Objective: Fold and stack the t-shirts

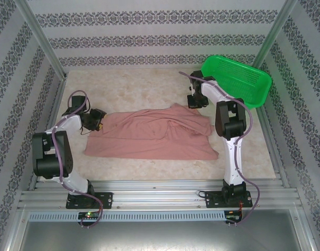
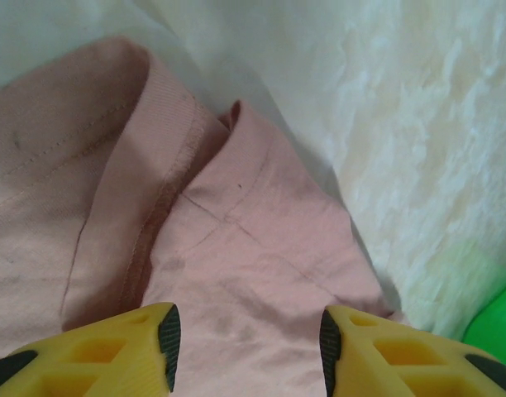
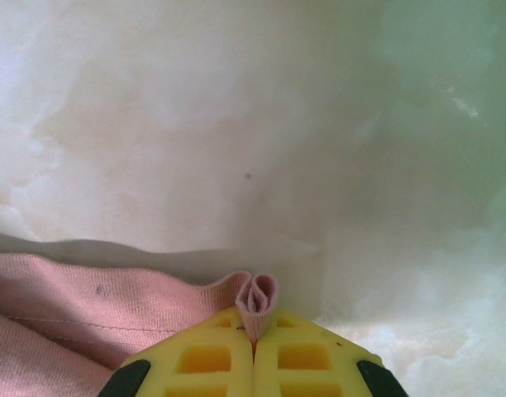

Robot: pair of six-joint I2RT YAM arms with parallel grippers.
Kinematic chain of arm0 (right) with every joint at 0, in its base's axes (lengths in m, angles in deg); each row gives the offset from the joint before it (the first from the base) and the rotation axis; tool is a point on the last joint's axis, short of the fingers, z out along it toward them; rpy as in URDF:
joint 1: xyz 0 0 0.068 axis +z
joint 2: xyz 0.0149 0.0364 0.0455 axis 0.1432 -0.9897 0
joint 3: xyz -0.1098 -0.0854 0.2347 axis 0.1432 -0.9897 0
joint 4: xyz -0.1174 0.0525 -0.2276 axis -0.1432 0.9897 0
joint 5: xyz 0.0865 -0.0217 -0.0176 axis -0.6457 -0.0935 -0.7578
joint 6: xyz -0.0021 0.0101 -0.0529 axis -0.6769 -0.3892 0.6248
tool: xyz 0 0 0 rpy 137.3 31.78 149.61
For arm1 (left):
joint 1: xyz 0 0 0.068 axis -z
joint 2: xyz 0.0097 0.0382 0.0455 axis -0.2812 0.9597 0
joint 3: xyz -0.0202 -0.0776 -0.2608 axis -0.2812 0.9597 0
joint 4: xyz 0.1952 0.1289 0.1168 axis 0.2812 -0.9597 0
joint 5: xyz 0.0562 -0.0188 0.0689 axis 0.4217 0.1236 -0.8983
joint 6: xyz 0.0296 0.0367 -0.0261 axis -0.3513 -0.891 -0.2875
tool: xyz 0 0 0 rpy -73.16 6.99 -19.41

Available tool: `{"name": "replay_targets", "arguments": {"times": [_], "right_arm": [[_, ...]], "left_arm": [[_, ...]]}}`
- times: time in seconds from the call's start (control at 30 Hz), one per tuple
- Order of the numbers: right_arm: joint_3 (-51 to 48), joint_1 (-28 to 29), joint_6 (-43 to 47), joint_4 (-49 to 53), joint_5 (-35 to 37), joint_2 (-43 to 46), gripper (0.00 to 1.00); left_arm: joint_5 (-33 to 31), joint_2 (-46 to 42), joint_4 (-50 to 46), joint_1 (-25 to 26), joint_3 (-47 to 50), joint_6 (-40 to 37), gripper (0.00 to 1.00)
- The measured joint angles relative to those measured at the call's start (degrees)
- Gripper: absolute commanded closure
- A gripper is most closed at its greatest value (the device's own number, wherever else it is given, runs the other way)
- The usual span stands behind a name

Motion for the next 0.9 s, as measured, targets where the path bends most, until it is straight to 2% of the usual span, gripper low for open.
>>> {"name": "replay_targets", "arguments": {"times": [0.2,0.5,0.7,0.8,0.9], "right_arm": [[0.00,0.39,0.76,0.00,0.44,0.00,1.00],[0.00,0.76,1.49,0.04,0.96,0.00,1.00],[0.02,0.79,1.51,0.07,1.07,0.00,1.00],[0.02,1.01,1.53,0.09,1.44,0.00,1.00],[0.02,1.03,1.53,0.24,1.55,0.00,1.00]], "left_arm": [[-1.68,2.38,2.78,0.09,-0.02,5.01,0.51],[-3.76,5.09,3.61,0.48,-0.02,7.89,0.53],[-4.44,8.02,5.14,0.70,-0.59,9.18,0.71],[-4.61,8.37,5.14,0.94,-1.16,9.18,0.76],[-4.81,8.37,5.14,1.14,-1.49,9.09,0.88]]}}
